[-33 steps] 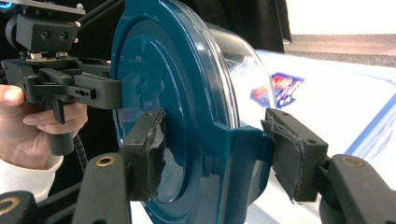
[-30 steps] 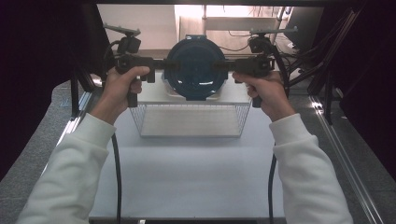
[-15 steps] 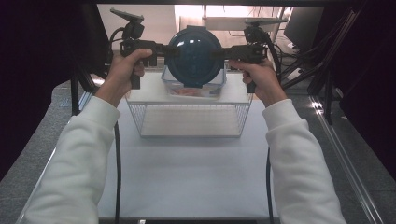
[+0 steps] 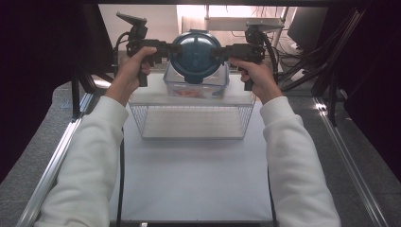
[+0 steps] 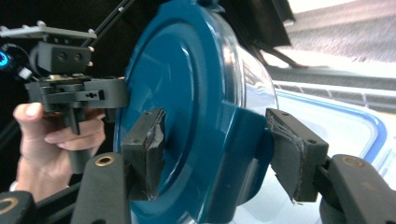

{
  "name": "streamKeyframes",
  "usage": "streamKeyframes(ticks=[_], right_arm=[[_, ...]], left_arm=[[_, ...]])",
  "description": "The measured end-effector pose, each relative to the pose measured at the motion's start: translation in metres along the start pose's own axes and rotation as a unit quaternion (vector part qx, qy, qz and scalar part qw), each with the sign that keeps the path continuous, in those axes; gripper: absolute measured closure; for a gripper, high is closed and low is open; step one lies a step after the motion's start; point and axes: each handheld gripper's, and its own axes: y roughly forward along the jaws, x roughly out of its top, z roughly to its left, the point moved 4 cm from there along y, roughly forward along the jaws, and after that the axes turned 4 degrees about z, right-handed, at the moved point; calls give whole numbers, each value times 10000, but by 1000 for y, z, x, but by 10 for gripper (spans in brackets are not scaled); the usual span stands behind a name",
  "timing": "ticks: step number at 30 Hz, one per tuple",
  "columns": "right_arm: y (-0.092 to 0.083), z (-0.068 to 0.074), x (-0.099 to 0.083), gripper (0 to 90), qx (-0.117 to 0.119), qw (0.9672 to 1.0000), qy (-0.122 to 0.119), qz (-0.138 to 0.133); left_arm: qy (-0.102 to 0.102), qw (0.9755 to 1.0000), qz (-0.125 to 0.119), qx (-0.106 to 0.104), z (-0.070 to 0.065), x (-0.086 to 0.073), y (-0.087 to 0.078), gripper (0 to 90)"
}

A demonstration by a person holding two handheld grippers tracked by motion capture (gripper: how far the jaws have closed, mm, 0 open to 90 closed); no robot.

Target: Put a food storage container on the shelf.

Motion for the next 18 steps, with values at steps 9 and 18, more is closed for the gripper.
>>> streamKeyframes(ticks=[9,18], right_arm=[[7,-17,3,386,137,9984,544,-97],[10,-17,3,347,60,9984,541,-180]], left_arm=[[-488,9987,-6,-151,15,0,11,358],[-335,9994,-21,-119,15,0,16,303]])
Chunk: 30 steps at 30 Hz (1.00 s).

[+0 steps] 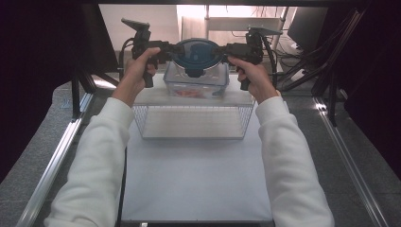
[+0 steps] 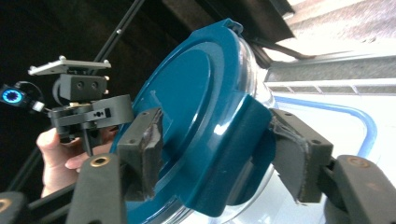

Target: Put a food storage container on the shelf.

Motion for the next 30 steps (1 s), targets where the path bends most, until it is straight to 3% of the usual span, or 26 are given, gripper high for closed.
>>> streamKeyframes(ticks=[4,7,12,16,18,23,26,30], right_arm=[[0,3,1,238,-271,9994,-183,-151],[-6,3,3,172,-178,9991,-219,-319],[-22,10,0,124,-280,9969,-569,-475],[-37,18,-9,124,-261,9943,-853,-577],[-45,21,-17,124,-309,9933,-949,-580],[-68,24,-41,126,-379,9896,-1280,-541],[-83,23,-58,133,-470,9856,-1550,-483],[-102,19,-87,135,-593,9793,-1890,-417]], left_arm=[[74,10000,-4,-61,0,1,3,161],[268,9995,-98,103,-4,1,2,98],[602,9968,-268,459,-13,-4,-9,69],[809,9943,-470,517,-23,-11,-28,71],[1010,9921,-469,582,-30,-21,-39,69],[1295,9879,-426,735,-42,-53,-59,76],[1502,9834,-273,976,-45,-79,-66,80],[1702,9790,-206,1106,-43,-122,-72,92]])
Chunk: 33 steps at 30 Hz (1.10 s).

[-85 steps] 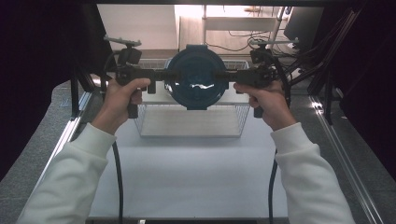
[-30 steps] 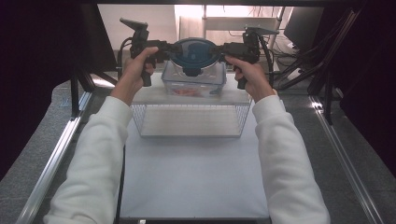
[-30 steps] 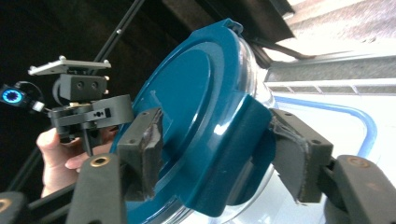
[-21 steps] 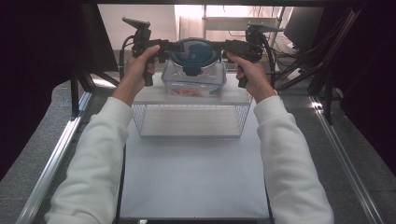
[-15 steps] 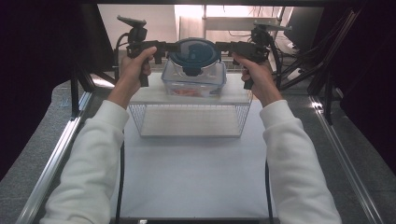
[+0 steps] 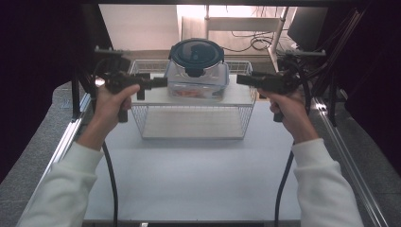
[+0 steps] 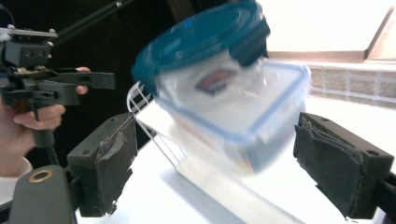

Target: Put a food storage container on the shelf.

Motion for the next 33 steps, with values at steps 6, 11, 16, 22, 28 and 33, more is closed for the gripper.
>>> streamKeyframes(ticks=[6,11,16,22,28,33], right_arm=[[-27,0,-63,143,-74,9996,-264,-24],[-38,-7,-108,151,-95,9997,-218,-111],[-40,-11,-150,156,-349,9988,-333,48],[-31,-15,-198,161,-526,9975,-256,393],[-22,-26,-232,162,-711,9939,-232,805],[-17,-29,-244,161,-753,9925,-198,940]], left_arm=[[285,9996,20,78,-11,-66,-4,110],[348,9990,38,283,-10,-108,2,124],[246,9990,235,305,-7,-154,14,145],[191,9971,612,414,-5,-199,30,149],[268,9937,913,592,-5,-223,39,148],[287,9937,881,630,-6,-223,40,145]])
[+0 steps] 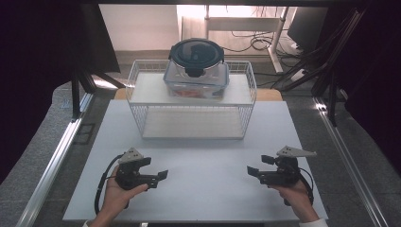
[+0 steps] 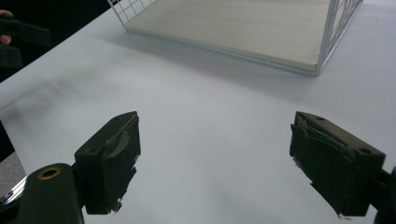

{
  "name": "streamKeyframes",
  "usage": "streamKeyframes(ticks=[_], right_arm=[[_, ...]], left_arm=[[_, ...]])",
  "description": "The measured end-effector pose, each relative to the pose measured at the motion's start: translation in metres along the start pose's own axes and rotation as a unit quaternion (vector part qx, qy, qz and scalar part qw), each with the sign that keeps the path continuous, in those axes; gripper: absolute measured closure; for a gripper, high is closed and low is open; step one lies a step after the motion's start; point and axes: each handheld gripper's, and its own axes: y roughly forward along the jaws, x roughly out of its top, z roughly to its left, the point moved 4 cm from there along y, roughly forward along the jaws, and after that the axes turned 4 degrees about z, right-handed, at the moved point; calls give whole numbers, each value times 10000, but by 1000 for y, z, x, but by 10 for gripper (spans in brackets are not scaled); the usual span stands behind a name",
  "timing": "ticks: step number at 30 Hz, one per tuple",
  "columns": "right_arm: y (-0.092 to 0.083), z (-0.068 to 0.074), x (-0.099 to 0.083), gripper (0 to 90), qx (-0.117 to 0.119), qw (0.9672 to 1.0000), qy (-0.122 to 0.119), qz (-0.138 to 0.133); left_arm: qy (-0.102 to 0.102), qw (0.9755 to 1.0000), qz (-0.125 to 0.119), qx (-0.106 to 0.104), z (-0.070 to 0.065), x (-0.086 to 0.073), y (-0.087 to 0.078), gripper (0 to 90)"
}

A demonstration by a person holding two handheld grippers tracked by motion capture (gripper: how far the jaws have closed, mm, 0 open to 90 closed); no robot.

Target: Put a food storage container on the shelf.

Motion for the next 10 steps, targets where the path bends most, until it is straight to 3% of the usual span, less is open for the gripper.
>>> streamKeyframes(ticks=[10], right_arm=[[-1,0,0,146,-128,9998,-139,-102]], left_arm=[[17,10000,65,49,2,-1,2,138]])
